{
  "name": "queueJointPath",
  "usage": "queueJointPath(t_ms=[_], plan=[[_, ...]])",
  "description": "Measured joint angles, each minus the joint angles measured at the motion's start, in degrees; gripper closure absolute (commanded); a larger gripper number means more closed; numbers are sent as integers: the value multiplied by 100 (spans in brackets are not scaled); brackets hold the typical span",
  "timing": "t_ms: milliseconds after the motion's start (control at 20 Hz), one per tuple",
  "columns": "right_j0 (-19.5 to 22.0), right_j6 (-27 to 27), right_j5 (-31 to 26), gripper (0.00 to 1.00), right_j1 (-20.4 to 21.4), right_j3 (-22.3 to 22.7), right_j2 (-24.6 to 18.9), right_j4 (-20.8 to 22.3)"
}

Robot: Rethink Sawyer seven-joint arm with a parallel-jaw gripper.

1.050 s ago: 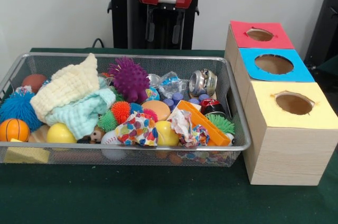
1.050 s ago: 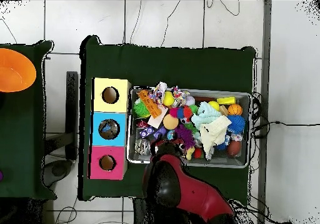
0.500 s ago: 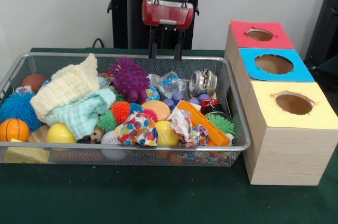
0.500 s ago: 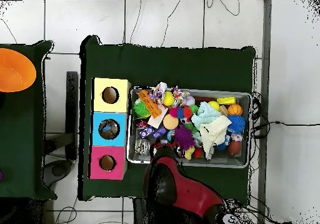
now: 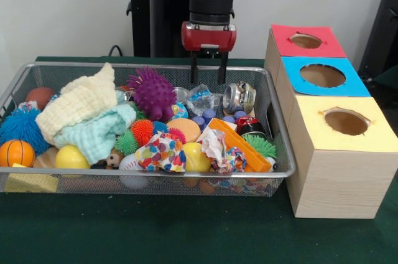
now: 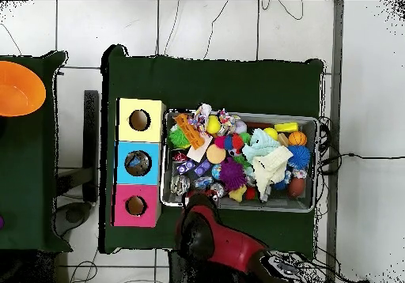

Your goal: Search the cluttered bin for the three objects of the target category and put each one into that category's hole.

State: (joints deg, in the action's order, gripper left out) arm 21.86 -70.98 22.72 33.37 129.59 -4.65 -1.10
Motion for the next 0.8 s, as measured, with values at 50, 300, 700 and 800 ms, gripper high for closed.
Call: queueJointPath(t_ms=[50, 300, 700, 800], plan=[[-26, -8, 1, 0, -56, 4, -1, -1], [-84, -135, 1, 0, -149, 60, 1, -14], [74, -458, 2, 0, -162, 71, 22, -13], [260, -486, 2, 0, -233, 70, 31, 67]])
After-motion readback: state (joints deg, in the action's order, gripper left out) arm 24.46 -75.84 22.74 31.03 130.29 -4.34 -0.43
